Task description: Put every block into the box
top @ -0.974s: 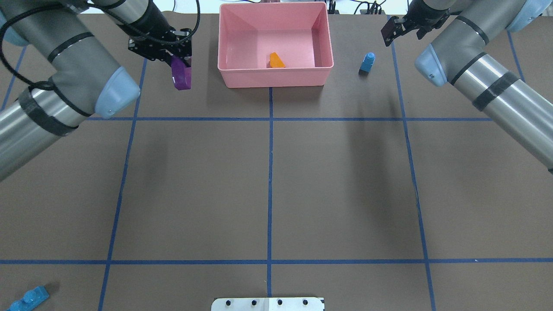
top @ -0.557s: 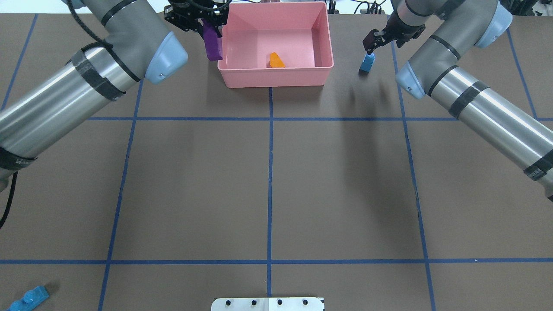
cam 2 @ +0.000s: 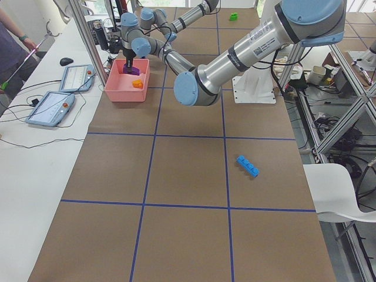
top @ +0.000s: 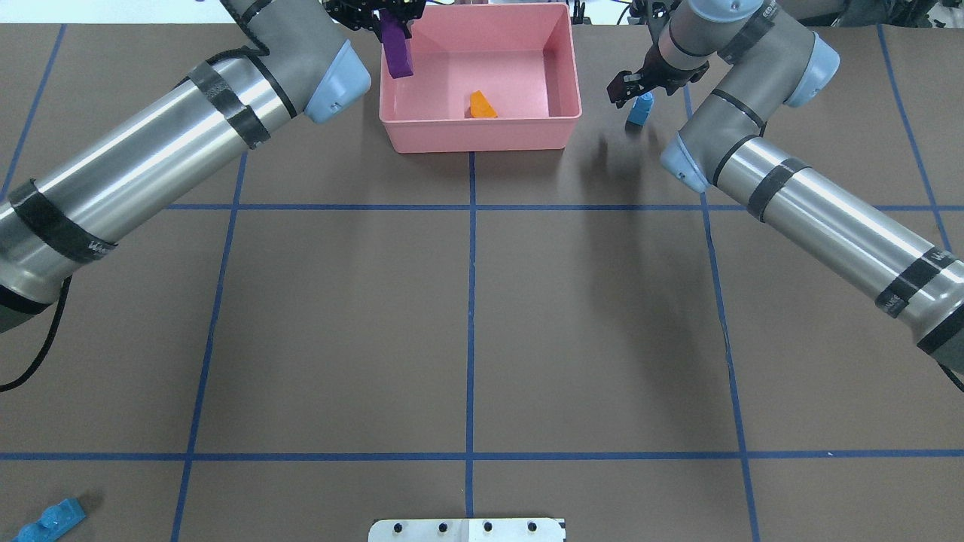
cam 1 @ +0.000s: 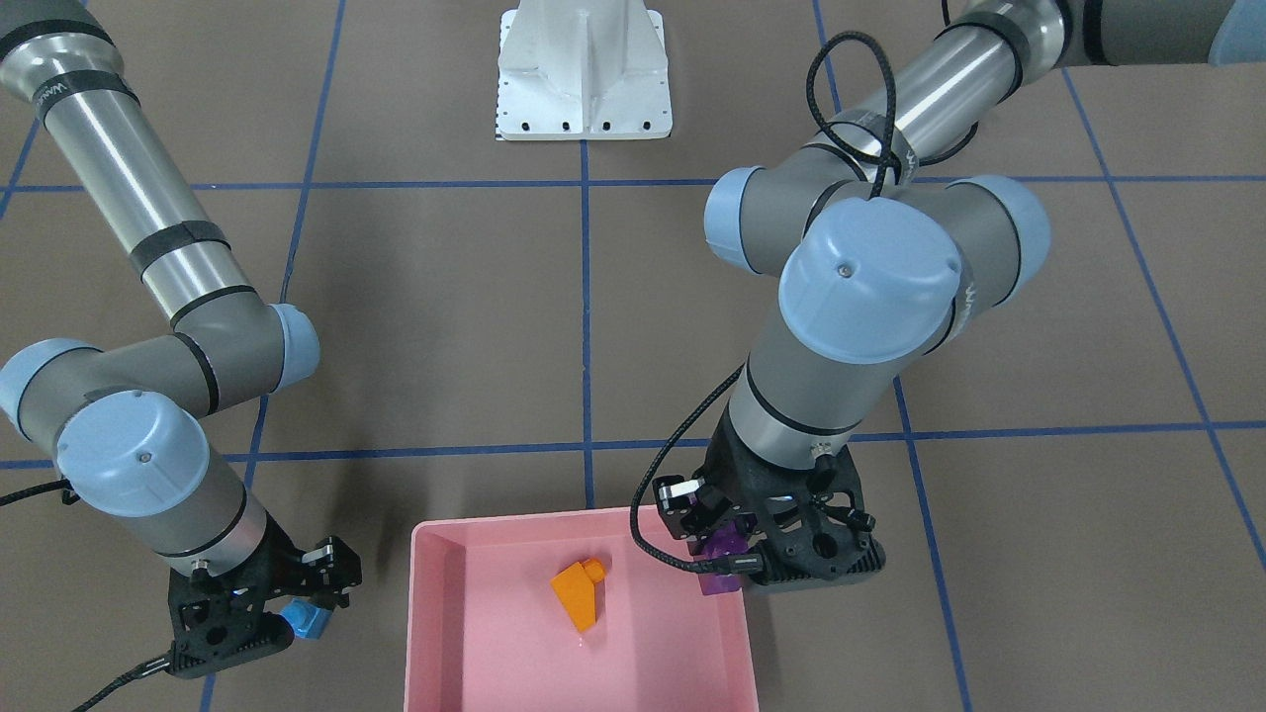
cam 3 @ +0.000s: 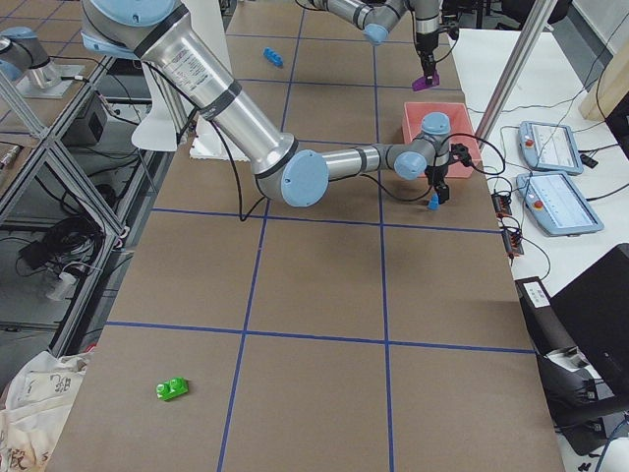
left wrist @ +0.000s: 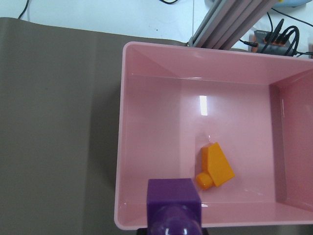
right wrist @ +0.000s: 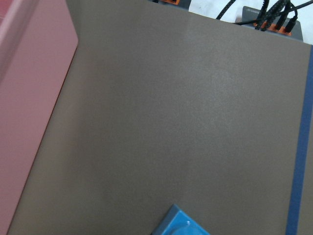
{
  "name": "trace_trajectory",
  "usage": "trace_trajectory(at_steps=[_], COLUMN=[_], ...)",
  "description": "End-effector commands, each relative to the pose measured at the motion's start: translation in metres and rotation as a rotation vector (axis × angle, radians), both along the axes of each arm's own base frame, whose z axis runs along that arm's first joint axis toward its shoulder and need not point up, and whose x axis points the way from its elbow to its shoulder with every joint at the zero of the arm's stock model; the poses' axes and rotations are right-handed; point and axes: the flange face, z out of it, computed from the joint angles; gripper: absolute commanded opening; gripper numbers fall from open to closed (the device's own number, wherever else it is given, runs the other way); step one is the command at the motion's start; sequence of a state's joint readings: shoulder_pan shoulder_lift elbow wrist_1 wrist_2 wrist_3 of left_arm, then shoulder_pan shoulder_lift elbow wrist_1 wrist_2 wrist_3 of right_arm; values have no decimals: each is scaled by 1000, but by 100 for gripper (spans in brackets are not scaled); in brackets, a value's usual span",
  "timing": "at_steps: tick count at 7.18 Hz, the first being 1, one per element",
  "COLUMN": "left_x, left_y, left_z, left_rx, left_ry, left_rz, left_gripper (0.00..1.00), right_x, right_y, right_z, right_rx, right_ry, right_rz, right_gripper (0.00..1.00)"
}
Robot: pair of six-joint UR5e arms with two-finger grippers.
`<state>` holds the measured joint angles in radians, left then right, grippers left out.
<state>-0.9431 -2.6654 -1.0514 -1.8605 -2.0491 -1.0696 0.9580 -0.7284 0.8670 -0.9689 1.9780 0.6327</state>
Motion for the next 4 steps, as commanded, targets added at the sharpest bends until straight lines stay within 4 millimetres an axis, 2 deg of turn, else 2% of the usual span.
trace_trajectory(at_steps=[1,3,4], left_x=[29,43,68], left_y=[-19,-26,-14], left_z=[-1,22,25], left_rx=[32,47,56], left_ry=[-33,-43,-49], left_rz=[-44,-54,-70], left_gripper=[0,0,0], right_x=[-1,0,1], right_y=[-2,-3,-3], right_z=[9,13,13], right_rx=[-9,-16,-16], right_ry=[18,22,22], right_rz=[7,10,11], right_gripper=[96,94,92])
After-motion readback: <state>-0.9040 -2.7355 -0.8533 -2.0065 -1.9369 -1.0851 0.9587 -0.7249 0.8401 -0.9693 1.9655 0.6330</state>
